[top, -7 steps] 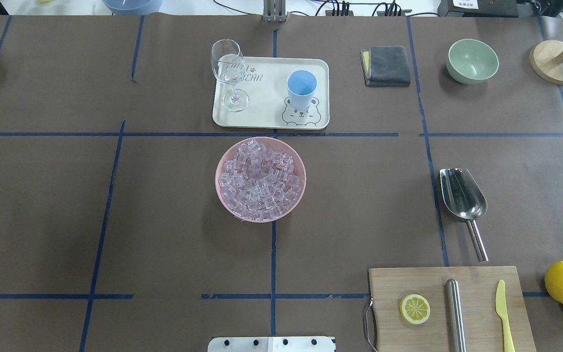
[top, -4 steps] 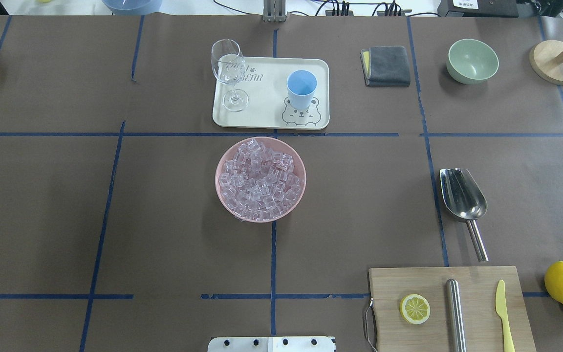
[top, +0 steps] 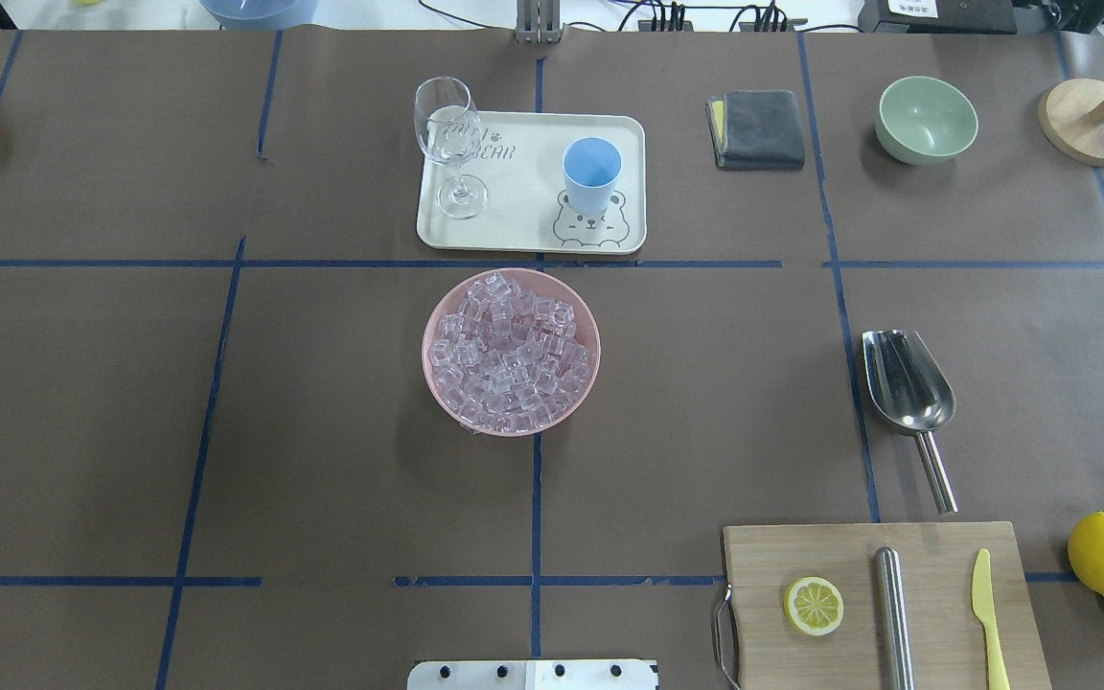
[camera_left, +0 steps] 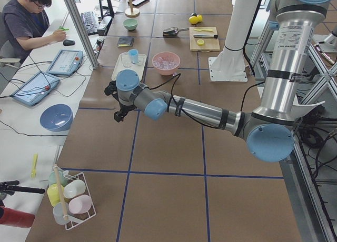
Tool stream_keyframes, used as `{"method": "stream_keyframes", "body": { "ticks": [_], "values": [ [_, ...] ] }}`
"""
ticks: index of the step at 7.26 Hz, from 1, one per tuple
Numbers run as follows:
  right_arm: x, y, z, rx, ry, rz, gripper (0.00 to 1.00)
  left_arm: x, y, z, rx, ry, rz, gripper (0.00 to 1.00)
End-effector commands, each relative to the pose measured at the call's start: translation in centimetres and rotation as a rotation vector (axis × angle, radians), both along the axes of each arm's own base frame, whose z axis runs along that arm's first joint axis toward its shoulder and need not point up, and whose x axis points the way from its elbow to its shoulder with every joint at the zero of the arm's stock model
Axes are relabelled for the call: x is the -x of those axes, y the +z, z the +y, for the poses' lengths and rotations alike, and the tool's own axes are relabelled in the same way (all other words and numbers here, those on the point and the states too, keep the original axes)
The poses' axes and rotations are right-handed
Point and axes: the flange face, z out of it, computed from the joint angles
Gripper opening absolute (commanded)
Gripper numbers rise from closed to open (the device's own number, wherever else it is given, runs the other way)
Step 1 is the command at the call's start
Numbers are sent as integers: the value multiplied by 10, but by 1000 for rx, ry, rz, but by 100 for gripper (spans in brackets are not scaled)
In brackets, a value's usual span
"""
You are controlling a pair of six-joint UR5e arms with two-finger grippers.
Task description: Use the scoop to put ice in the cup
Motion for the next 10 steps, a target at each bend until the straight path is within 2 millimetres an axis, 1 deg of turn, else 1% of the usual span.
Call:
{"method": "stream_keyframes", "body": {
  "ticks": [1, 2, 3, 4, 5, 6, 7, 8, 9, 10],
  "values": [
    [2, -3, -3, -7, -4, -3, 100, -58, -26, 25, -298, 118, 81, 100],
    [2, -4, -4, -7, -3, -5, 100, -92, -35, 37, -393, 186, 117, 100],
    [2, -5, -5, -9, -3, -6, 100, -128, -41, 49, -415, 254, 140, 100],
    [3, -9, -7, -18, -3, -11, 100, -170, -55, 60, -465, 323, 183, 100],
    [7, -12, -7, -19, -11, -25, 100, -197, -64, 59, -489, 360, 207, 100],
    [24, -20, -15, -37, -47, -28, 100, -232, -67, 69, -499, 416, 220, 100],
    [40, -25, -20, -15, -49, -30, 100, -276, -76, 83, -587, 413, 230, 100],
    [53, -36, -29, -18, -55, -33, 100, -327, -81, 109, -663, 407, 255, 100],
    [59, -39, -31, -9, -52, -35, 100, -359, -83, 118, -663, 438, 270, 100],
    [64, -46, -32, -13, -52, -37, 100, -377, -95, 106, -669, 440, 276, 100]
  ]
}}
